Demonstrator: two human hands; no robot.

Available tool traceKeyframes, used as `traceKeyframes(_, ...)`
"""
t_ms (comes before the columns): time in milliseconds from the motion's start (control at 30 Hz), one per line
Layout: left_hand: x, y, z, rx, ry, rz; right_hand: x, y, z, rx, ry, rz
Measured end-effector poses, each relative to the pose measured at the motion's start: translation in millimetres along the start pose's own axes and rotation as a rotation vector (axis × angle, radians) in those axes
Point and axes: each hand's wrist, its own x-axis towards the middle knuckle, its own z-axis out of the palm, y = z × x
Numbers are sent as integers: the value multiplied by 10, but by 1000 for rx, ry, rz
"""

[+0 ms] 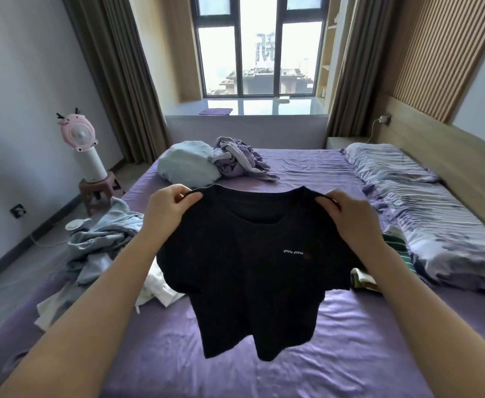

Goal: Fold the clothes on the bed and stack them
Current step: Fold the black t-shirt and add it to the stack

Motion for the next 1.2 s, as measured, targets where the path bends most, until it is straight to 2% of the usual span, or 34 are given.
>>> traceKeyframes(67, -35, 2, 58, 211, 16, 107, -75, 98, -33, -136, 57, -114)
traceKeyframes(167, -173, -10, 91, 510, -14, 396, -166, 319, -76, -253, -47, -205)
traceKeyframes(233, -271, -39, 100, 574, -65, 483, -217, 437, -85, -237, -63, -258)
traceKeyframes(300, -337, -50, 150, 531, -66, 481, -271, 483, -71, -178, -9, -302)
traceKeyframes(467, -319, -24, 317, 278, -189, 387, -278, 532, 55, 210, -167, -75)
traceKeyframes(633, 8, -159, 446, 151, -271, 247, -119, 615, 223, 280, -240, 1)
traceKeyframes(767, 267, -479, 892, 201, -425, 121, -27, 762, 712, 205, -365, 48)
traceKeyframes(933, 327, -1085, 1693, 194, -587, -49, -108, 1078, 1580, 104, -626, 267)
traceKeyframes(1067, 408, -1600, 2303, 231, -715, -212, -179, 1312, 2240, -104, -857, 401)
traceKeyframes(1200, 498, -2060, 2830, 428, -746, -335, -269, 1432, 2729, -359, -860, 490)
